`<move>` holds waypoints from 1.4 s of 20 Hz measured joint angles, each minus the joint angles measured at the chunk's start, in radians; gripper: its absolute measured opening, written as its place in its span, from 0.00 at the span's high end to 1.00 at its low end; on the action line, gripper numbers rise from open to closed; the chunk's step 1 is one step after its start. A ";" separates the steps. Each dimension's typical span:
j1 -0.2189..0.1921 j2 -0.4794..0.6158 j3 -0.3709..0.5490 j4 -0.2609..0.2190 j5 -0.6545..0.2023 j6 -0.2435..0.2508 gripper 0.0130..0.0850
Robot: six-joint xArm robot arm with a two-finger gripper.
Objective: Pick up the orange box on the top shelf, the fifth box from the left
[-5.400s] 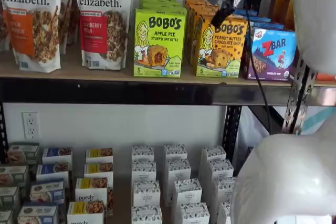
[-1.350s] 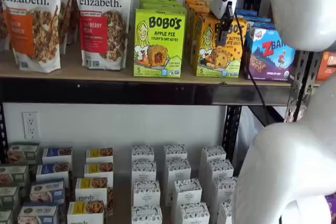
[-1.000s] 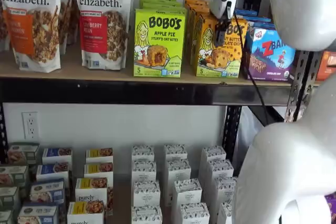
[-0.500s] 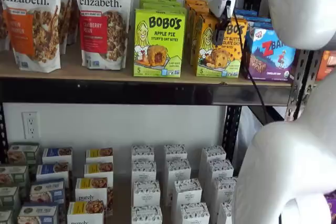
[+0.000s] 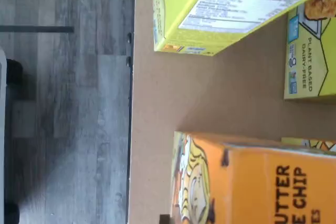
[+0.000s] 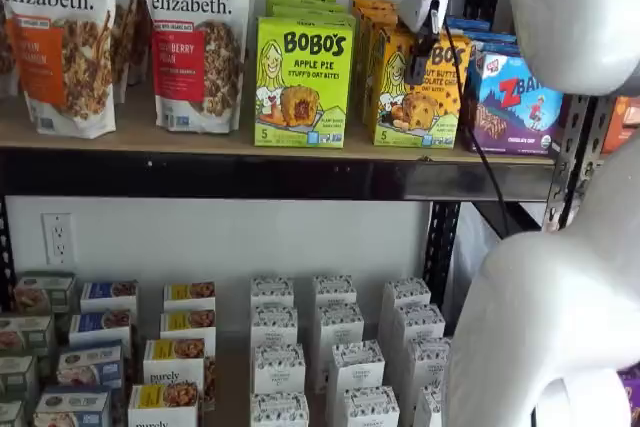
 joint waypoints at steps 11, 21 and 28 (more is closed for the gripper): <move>0.000 0.002 -0.006 0.002 0.007 0.000 0.56; -0.005 0.006 -0.021 0.007 0.043 -0.003 0.61; -0.021 -0.020 -0.021 0.041 0.079 -0.012 0.61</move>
